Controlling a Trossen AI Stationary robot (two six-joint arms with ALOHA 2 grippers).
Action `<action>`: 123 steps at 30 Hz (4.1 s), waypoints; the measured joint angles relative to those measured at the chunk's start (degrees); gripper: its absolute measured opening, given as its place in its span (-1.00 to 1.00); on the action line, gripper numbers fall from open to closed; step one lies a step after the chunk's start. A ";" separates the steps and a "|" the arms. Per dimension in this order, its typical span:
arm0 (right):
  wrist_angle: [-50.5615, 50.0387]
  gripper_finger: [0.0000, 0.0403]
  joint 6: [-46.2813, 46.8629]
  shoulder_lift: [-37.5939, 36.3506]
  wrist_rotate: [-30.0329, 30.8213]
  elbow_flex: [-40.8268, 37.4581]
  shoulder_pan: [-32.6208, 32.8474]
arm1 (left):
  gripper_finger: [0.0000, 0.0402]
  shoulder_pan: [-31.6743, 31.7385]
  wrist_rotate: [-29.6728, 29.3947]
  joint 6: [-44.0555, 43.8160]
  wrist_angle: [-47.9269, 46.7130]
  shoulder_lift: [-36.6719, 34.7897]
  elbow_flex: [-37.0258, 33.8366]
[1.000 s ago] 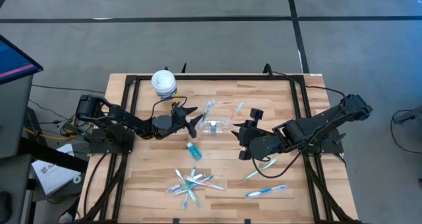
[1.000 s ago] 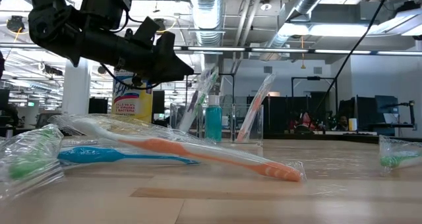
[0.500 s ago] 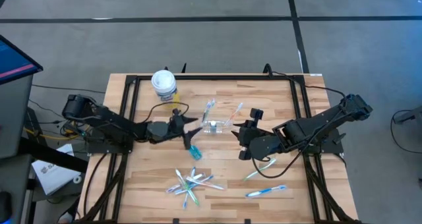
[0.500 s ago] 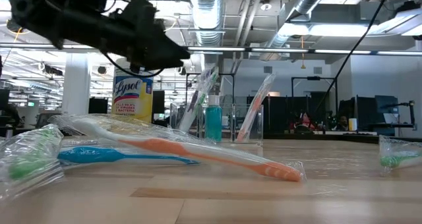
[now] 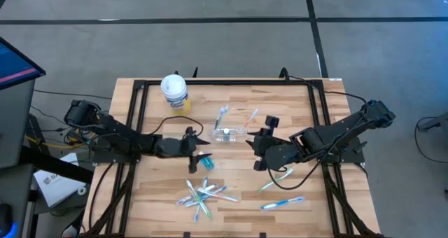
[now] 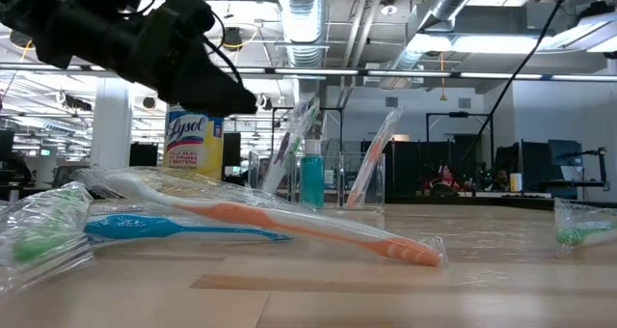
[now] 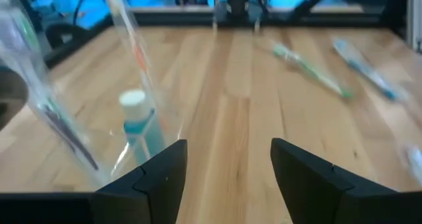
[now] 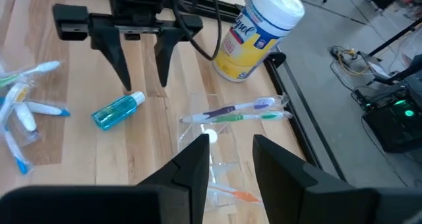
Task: Pick & Place toothbrushing station
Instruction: Put the blue mouthwash into the transparent organizer
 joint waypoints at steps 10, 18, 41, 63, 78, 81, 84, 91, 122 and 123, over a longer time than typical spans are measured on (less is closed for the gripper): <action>0.00 -0.47 -0.08 0.00 -0.28 0.00 -0.11 | 0.07 0.04 0.80 2.84 -6.79 0.00 0.00; 0.00 -0.47 -0.17 0.00 -0.28 0.00 -0.09 | 0.03 1.59 7.82 8.78 -8.90 0.00 0.00; 0.02 -0.47 -0.17 0.00 -0.28 0.00 -0.09 | -0.12 12.35 22.33 17.81 -20.54 0.00 -0.02; 0.02 -0.47 -0.17 0.00 -0.28 0.00 -0.09 | -0.17 12.34 27.92 20.63 -16.09 8.20 -0.02; -0.02 -0.47 -0.17 0.00 -0.31 0.00 -0.07 | -0.17 10.27 27.01 20.34 -14.11 8.07 -0.02; -0.02 -0.47 -0.17 0.00 -0.31 0.00 -0.07 | -0.17 8.27 26.99 20.31 -13.77 8.04 -0.02; -0.04 -0.47 -0.46 0.00 -0.31 0.00 -0.07 | -0.17 6.44 26.94 20.55 -12.87 7.82 -0.02; -0.02 -0.47 -0.54 0.00 -0.31 0.00 -0.07 | -0.17 4.00 26.70 20.57 -12.20 7.82 0.13; 0.94 -0.47 -0.61 0.00 -0.31 0.00 -0.07 | -0.17 4.86 28.19 21.22 -9.47 8.61 0.21; 1.01 -0.47 -0.61 0.00 -0.31 0.00 -0.07 | -0.17 4.87 28.17 21.22 -9.42 9.11 0.24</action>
